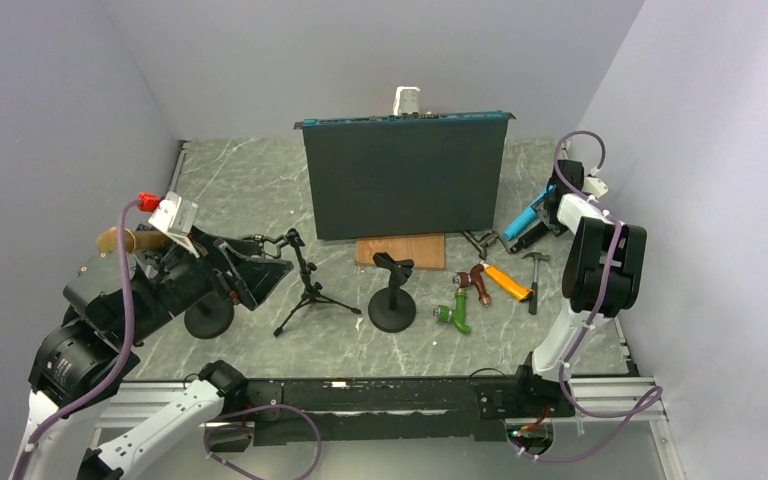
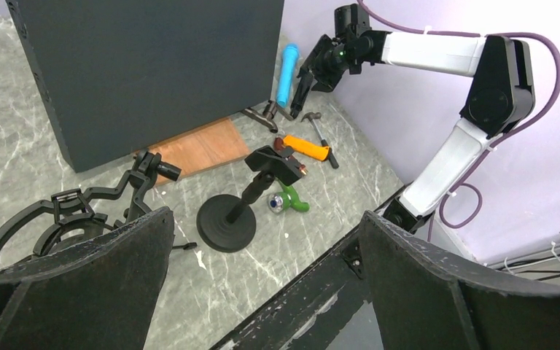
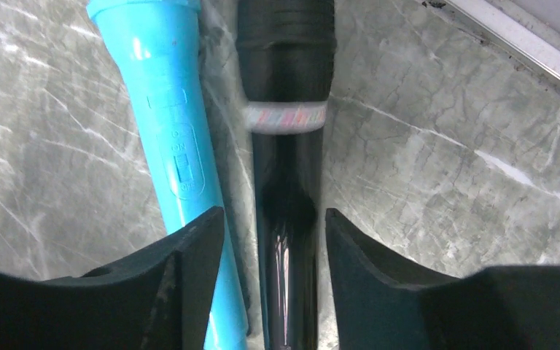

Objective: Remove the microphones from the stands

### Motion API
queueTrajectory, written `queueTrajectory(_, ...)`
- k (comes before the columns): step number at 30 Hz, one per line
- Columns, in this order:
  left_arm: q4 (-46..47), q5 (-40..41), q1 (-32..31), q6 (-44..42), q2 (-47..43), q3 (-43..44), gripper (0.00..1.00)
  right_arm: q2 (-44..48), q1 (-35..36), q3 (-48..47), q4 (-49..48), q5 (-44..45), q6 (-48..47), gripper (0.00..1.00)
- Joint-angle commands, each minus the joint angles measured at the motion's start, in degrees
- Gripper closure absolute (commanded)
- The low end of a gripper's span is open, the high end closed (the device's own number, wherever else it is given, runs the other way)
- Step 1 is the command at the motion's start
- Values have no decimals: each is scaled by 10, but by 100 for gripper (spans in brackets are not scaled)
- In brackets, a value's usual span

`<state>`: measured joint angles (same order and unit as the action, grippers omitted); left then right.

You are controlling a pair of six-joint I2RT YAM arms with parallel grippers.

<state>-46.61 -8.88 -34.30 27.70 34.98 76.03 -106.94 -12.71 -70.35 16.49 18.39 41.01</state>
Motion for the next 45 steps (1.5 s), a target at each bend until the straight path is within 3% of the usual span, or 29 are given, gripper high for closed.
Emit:
queueTrajectory(1, 14, -12, 0, 6, -1, -10, 1, 28, -1, 13, -22, -13, -8, 38)
queueTrajectory(7, 25, -28, 1, 16, -5, -17, 1, 96, -1, 52, -12, -15, -30, 23)
queueTrajectory(15, 16, -29, 0, 7, -1, -10, 1, 269, 24, 133, 18, -5, -55, 21)
queueTrajectory(20, 15, -27, 0, 2, 3, -10, 1, 376, 118, 147, 42, 22, -90, 20)
queueTrajectory(26, 3, -13, 0, -4, 1, -11, 1, 462, 296, 105, 74, 31, -151, 19)
queueTrajectory(29, -21, 13, 0, -21, 4, 2, 1, 486, 351, 88, 62, -27, -182, 18)
queueTrajectory(34, -53, 46, 0, -47, 13, 25, 1, 480, 421, 56, 5, -220, -250, 15)
queueTrajectory(38, -71, 62, 0, -63, 21, 33, 2, 433, 480, 25, -27, -356, -309, 8)
queueTrajectory(45, -96, 80, 1, -77, 18, 38, 3, 314, 583, -53, -41, -511, -393, 0)
